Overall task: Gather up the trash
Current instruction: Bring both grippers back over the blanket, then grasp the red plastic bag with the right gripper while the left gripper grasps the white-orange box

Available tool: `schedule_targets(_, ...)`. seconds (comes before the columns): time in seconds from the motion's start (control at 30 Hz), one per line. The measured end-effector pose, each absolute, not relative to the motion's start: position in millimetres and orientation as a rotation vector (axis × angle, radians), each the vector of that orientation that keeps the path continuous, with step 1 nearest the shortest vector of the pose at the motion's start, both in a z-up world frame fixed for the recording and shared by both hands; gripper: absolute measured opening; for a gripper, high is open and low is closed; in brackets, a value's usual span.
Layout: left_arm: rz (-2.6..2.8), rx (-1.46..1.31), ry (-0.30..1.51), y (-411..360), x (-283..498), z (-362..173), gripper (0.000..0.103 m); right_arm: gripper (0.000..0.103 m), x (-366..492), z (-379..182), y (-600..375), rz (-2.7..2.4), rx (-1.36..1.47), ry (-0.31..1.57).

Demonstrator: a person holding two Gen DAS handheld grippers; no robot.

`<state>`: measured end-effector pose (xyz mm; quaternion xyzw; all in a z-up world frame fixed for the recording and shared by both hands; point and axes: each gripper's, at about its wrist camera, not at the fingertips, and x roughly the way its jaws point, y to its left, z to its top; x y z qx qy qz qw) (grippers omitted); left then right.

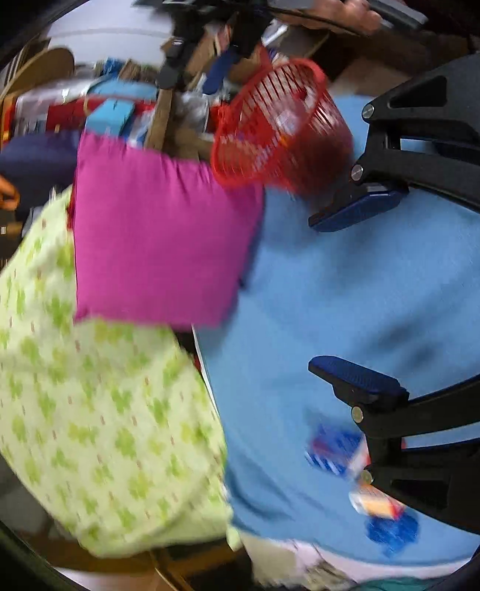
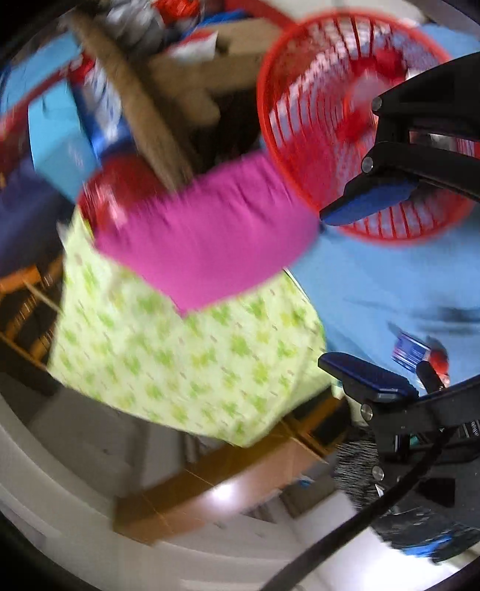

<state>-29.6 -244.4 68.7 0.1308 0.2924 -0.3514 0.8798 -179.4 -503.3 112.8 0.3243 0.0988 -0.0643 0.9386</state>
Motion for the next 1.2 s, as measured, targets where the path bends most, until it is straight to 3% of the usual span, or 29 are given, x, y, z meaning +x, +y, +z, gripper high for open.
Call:
schedule_targets(0.5, -0.245, 0.027, 0.733, -2.2, 40.8, 3.5, 0.070, 0.075, -23.2, 44.4, -337.2, 0.181, 0.503, 0.637)
schedule_targets(1.07, -0.260, -0.140, 0.887, 21.9, 95.3, -41.5, 0.070, 0.075, 118.2, -44.5, -218.2, 0.361, 0.243, 0.876)
schedule_targets(1.13, -0.260, -0.129, 0.886, 21.4, 96.8, -42.1, 0.070, 0.071, 127.3, -57.8, -214.8, 0.349, 0.244, 0.911)
schedule_targets(1.2, -0.258, -0.118, 0.882, 21.3, 97.9, -41.4, 0.070, 0.047, 132.6, -66.3, -212.6, 0.364, 0.244, 0.942)
